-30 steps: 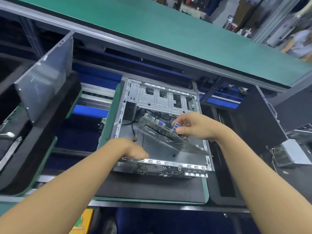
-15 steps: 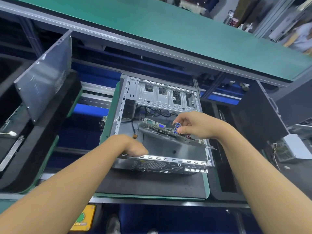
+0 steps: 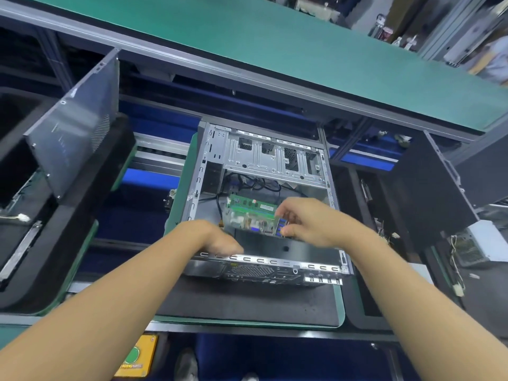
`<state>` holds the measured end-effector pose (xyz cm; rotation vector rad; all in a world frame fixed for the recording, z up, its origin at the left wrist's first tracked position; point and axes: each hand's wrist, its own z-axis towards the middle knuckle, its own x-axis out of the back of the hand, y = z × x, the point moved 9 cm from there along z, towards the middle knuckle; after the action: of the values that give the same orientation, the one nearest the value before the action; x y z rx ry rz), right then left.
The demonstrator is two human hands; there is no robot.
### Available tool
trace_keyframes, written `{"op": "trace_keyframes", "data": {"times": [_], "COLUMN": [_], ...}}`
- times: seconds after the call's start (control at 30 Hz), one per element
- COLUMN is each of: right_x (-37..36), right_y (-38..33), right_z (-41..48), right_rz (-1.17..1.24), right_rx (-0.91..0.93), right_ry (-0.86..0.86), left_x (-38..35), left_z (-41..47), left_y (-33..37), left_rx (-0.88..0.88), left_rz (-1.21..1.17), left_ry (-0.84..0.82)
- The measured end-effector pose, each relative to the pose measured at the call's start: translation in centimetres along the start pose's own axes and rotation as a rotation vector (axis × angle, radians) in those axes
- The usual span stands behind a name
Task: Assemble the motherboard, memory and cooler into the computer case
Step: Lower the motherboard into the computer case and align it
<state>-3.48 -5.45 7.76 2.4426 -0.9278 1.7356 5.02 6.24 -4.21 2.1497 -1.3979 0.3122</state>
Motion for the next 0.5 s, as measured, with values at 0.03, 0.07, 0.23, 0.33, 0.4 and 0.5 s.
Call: {"op": "trace_keyframes", "data": {"times": [0.03, 0.07, 0.23, 0.33, 0.4, 0.5], "right_x": [-1.0, -1.7, -2.9, -3.7, -4.4, -4.8], "right_y": [0.2, 0.4, 1.7, 1.9, 2.1, 2.4], "right_z": [-0.1, -0.2, -0.2, -0.3, -0.5, -0.4], "right_rz": [0.001, 0.016, 0.049, 0.041, 0.027, 0.018], "right_rx": [-0.009, -0.027, -0.076, -0.081, -0.080, -0.070], "right_ry": [-0.001, 0.004, 0.026, 0.073, 0.092, 0.112], "left_x": [0.0, -0.2, -0.5, -0.2, -0.1, 0.3], "left_z": [-0.3, -0.3, -0.5, -0.6, -0.5, -0.9], "left_y": [-0.6, -1.0, -0.3, 1.3, 1.5, 1.5], "left_rx": [0.046, 0.074, 0.048, -0.057, -0.051, -0.010], "left_rz": [0.006, -0.009, -0.114, 0.084, 0.215, 0.269], "left_ry": [0.003, -0.008, -0.051, -0.043, -0.051, -0.042]}}
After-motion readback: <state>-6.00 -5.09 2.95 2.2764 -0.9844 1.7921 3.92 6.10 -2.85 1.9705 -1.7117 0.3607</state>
